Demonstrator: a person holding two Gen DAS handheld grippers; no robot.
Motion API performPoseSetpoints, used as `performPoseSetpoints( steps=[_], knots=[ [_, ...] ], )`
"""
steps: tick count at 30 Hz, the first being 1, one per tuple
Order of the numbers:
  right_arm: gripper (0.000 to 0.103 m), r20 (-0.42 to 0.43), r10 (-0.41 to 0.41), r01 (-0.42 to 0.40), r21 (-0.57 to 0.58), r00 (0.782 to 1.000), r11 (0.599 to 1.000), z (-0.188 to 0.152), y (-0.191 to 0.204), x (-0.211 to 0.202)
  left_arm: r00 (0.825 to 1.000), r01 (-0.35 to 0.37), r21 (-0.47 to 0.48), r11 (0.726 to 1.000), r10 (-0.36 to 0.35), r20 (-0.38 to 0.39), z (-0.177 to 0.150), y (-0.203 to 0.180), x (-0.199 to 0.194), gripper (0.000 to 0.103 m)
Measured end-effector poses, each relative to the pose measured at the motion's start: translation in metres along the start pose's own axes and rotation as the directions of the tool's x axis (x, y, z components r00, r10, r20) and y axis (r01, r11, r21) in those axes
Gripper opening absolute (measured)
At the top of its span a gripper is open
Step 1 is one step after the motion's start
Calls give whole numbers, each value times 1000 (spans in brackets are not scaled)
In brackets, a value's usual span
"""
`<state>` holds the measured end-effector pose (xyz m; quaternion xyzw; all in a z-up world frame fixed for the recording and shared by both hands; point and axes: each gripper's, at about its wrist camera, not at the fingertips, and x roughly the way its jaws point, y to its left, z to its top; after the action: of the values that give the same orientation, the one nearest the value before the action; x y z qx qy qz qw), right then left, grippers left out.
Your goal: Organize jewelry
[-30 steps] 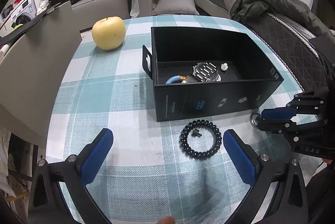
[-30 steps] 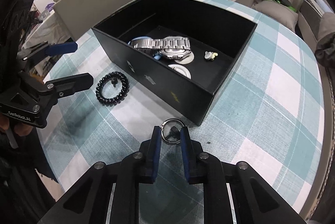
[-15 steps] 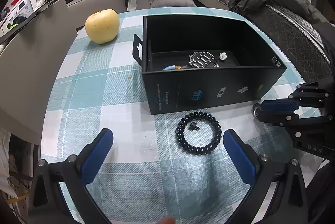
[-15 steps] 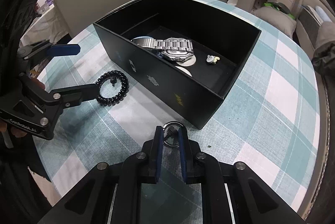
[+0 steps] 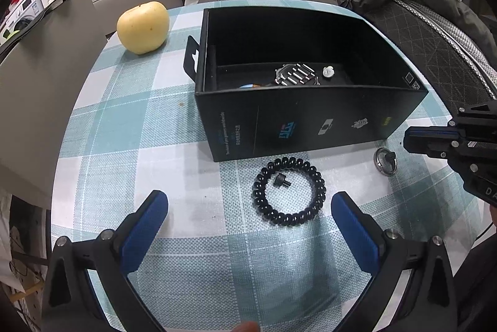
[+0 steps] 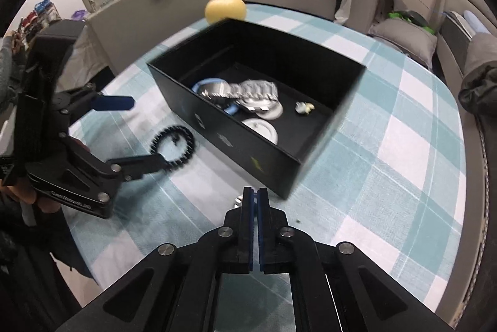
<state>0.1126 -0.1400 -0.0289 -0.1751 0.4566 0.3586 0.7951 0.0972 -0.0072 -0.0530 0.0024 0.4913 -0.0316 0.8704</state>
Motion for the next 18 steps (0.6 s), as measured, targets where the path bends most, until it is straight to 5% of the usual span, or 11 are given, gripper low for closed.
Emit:
performPoseSetpoints(
  steps=[4,18],
  knots=[
    [13,-33,15,-14,26,999,1000,-4,-6,8,1000,0,8,1000,0,3,0,-4,-2,102],
    [15,-68,-9,8,-14,998,1000,-6,10,24,1000,-5,20,1000,5,8,0,-3,-2,102]
  ],
)
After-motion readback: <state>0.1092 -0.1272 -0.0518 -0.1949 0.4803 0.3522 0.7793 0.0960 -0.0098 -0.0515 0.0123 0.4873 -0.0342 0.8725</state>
